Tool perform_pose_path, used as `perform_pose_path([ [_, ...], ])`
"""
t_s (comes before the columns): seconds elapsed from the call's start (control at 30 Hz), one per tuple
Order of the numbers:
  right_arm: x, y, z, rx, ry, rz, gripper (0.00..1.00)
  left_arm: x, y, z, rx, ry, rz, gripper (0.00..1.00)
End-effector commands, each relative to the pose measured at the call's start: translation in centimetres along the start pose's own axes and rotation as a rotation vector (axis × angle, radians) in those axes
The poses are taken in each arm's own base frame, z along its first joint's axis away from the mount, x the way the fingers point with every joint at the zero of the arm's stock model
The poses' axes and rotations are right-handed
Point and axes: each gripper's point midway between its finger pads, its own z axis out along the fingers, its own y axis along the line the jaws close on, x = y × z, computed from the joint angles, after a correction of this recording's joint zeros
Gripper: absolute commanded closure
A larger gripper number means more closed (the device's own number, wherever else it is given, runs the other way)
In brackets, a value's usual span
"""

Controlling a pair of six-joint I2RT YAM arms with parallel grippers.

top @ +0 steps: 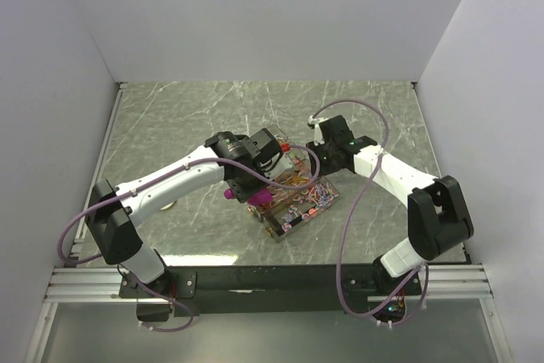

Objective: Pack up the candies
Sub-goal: Scoop the fake candies from the storage box.

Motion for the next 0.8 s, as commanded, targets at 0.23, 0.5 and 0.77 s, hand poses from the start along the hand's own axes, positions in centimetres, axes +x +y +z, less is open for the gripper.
perform_pose_path([
  [0.23, -2.7, -0.7, 1.7, 0.026, -0.038, -0.047, 0.79, 0.5, 1.1, -0.7, -0.057, 0.053, 0.003, 0.99],
  [0.5, -2.9, -1.4, 1.6, 0.062, -0.071, -0.099, 1.0, -0.1, 0.8, -0.4, -0.049, 0.054, 0.03, 0.99],
  [0.77, -2.4, -0.9, 1.9, 0.058, -0.066, -0.12, 1.0, -0.5, 0.5, 0.9, -0.048, 0.091, 0.049, 0.99],
])
